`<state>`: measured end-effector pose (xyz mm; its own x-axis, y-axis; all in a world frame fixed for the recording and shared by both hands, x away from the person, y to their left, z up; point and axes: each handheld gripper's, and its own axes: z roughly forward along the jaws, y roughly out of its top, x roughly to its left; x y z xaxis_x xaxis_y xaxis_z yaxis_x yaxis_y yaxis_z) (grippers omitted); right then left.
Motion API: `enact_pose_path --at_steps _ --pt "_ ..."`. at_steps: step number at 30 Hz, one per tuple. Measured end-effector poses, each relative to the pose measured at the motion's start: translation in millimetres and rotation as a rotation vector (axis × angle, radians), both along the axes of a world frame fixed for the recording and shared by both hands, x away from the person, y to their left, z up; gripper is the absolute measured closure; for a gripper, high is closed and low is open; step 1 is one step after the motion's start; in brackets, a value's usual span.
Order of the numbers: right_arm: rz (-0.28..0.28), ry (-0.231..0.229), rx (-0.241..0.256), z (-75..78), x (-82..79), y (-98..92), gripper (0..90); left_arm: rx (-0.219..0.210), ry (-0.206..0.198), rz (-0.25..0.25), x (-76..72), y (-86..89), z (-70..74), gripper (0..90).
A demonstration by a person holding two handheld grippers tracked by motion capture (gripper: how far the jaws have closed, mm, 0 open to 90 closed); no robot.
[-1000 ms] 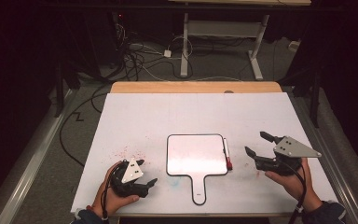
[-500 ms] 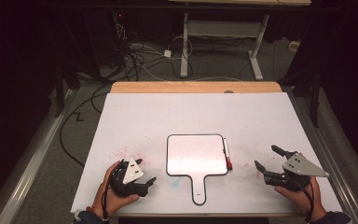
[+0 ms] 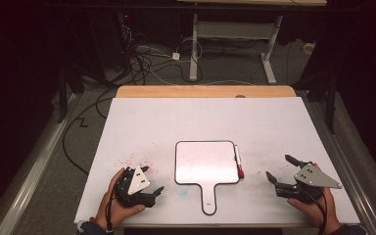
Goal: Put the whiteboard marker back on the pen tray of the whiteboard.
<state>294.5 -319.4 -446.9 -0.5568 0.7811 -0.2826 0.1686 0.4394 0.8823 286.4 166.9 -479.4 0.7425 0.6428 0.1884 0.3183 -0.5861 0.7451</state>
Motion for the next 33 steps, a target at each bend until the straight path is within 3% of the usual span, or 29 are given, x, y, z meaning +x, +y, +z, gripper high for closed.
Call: enact_pose_path --at_steps 13,20,33 --pt "0.014 -0.005 -0.017 0.1 -0.3 4.4 18.9 0.003 0.004 0.0 -0.1 -0.2 -1.1 17.7" --pt "0.021 -0.012 -0.028 -0.1 0.5 6.3 18.9 -0.009 0.006 0.009 7.5 -0.1 -1.7 17.7" --pt "0.042 -0.006 -0.018 0.6 0.7 8.2 18.1 0.012 0.004 0.024 1.8 0.3 -2.7 17.7"
